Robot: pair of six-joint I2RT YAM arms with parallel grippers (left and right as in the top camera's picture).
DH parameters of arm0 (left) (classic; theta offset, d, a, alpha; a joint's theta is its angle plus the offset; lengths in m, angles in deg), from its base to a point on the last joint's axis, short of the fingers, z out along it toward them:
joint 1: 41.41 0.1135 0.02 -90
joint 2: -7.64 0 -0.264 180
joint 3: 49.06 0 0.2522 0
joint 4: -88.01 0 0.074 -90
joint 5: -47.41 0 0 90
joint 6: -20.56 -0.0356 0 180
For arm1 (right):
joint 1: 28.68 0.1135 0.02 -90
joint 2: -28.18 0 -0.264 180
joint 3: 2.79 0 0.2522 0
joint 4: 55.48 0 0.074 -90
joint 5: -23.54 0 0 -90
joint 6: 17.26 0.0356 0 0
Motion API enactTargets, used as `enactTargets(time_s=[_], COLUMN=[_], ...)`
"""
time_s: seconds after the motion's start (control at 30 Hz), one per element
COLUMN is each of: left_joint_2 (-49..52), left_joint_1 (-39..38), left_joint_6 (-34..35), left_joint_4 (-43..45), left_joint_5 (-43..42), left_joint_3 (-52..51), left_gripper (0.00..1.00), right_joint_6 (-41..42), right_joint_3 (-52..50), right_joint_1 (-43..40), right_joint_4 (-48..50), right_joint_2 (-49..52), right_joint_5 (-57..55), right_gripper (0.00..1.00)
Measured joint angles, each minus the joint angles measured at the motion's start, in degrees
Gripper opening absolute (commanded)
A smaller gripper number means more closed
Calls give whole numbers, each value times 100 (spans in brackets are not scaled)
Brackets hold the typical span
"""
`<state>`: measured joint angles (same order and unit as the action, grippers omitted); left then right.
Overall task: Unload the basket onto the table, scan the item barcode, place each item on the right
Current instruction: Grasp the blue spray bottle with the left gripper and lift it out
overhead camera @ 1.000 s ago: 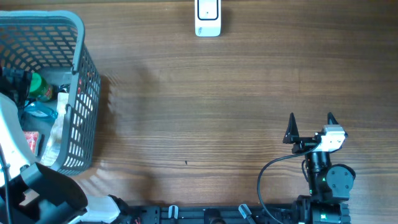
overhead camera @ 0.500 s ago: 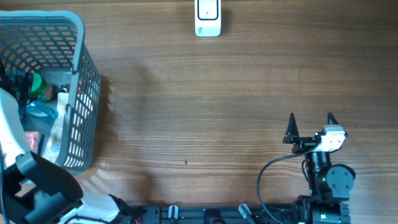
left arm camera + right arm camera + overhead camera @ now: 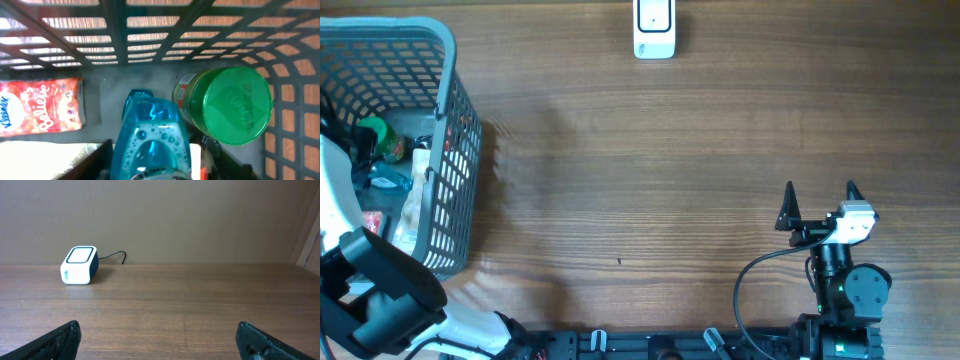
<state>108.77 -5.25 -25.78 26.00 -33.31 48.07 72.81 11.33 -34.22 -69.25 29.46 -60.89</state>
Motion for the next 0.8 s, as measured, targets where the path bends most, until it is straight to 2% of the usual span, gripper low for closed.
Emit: enactTargets(time_s=[0.13,0.2,0.37,0.43,0.8], left_joint_2=[0,0,-4,-9,-518], left_joint_1=[0,0,0,0,0], left_joint_6=[2,28,17,17,17], left_joint_4=[-90,-81,-107,-127,-323], left_joint_5=[63,57,79,79,72], left_joint_3=[0,0,4,7,4], left_gripper=[28,25,24,20,21], right_joint_6=[0,0,0,0,0], right_joint_3=[0,0,0,0,0], right_joint_1=[0,0,0,0,0], right_joint_4=[0,0,2,2,0], right_joint_2=[0,0,0,0,0], right_joint_5=[0,0,0,0,0], right_gripper=[100,100,100,100,100])
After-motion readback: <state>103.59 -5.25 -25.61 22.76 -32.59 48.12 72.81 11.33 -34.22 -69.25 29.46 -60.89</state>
